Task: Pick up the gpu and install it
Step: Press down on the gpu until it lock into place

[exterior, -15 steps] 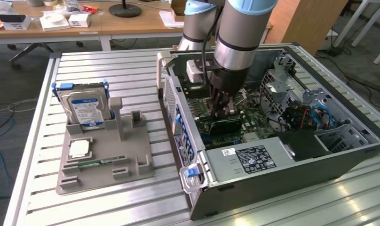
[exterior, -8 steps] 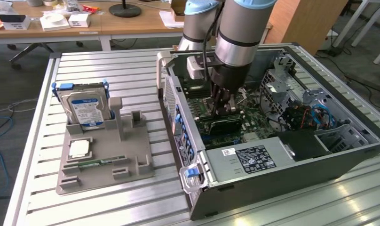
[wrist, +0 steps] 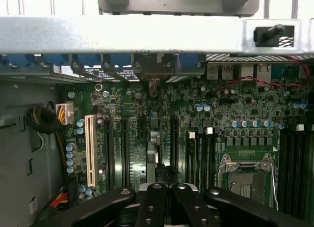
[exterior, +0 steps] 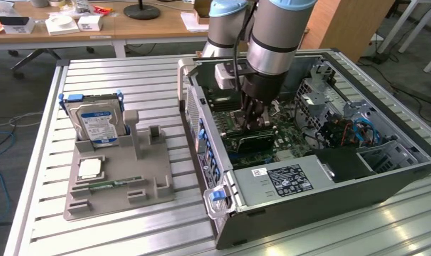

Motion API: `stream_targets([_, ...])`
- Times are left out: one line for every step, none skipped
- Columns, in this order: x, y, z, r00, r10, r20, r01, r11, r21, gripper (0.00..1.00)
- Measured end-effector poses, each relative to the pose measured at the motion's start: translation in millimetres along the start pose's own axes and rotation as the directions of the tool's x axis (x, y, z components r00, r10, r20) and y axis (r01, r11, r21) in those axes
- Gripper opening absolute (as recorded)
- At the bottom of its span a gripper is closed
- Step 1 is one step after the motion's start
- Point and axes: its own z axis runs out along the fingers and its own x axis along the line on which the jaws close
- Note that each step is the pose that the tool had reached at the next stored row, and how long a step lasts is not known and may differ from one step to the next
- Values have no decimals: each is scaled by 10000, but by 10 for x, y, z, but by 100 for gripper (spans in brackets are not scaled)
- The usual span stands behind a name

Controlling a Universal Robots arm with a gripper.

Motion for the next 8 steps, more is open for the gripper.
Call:
stream_targets([-1, -1, -12, 10000, 1, 0, -1, 10000, 1, 10])
stream_targets([-3, -2, -39, 10000, 2, 1, -2, 10000, 1, 10])
stream_targets([-4, -3, -67, 10000, 2, 1, -2, 10000, 1, 10])
stream_targets([-5, -4, -93, 10000, 1, 1, -1, 10000, 1, 10])
stream_targets([-6, -4, -119, 10000, 0, 0, 0, 10000, 1, 10])
stream_targets([-7, -5, -144, 10000, 0, 0, 0, 10000, 1, 10])
stream_targets([-8, -6, -162, 10000, -1, 1, 1, 10000, 1, 10])
stream_targets([-8, -11, -169, 10000, -3, 2, 3, 10000, 0, 10])
